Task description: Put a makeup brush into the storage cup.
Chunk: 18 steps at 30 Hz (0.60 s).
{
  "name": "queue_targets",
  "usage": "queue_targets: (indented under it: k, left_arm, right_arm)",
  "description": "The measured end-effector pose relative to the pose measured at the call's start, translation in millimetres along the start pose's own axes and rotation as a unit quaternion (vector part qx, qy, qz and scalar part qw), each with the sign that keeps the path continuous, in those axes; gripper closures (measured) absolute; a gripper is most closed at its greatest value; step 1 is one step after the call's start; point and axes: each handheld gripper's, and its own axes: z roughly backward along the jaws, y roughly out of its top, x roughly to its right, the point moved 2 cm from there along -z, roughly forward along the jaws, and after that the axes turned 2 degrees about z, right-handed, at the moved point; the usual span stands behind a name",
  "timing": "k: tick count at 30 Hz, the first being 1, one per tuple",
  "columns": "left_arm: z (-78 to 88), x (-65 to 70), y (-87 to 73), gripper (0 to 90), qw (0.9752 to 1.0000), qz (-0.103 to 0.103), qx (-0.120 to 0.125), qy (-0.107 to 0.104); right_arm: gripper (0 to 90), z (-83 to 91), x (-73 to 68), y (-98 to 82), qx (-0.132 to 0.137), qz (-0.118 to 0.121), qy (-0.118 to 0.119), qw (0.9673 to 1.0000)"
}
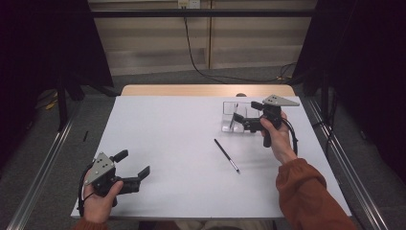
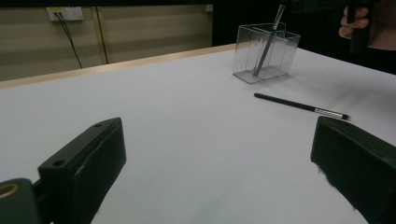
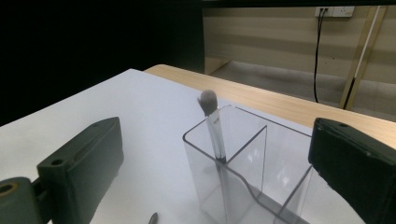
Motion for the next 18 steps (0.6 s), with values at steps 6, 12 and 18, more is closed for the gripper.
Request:
queue_targets:
  k: [6, 12, 18]
  left_arm:
    - [-0.1, -0.7, -0.2, 3.4, 1.0, 0.001, 0.0, 0.0]
    - [0.7, -0.6, 0.0, 3.3, 1.0, 0.001, 0.001, 0.0]
    - [3.1, -1.4, 0.1, 3.3, 1.0, 0.003, 0.002, -0.001]
  right_arm:
    - [0.7, 16.4, -0.3, -5.2, 0.006, 0.002, -0.004, 1.0]
    - [1.2, 26.9, -2.1, -8.6, 0.005, 0.004, -0.006, 1.0]
    - [0.6, 42.5, -9.2, -13.2, -0.001, 0.015, -0.007, 0.9999]
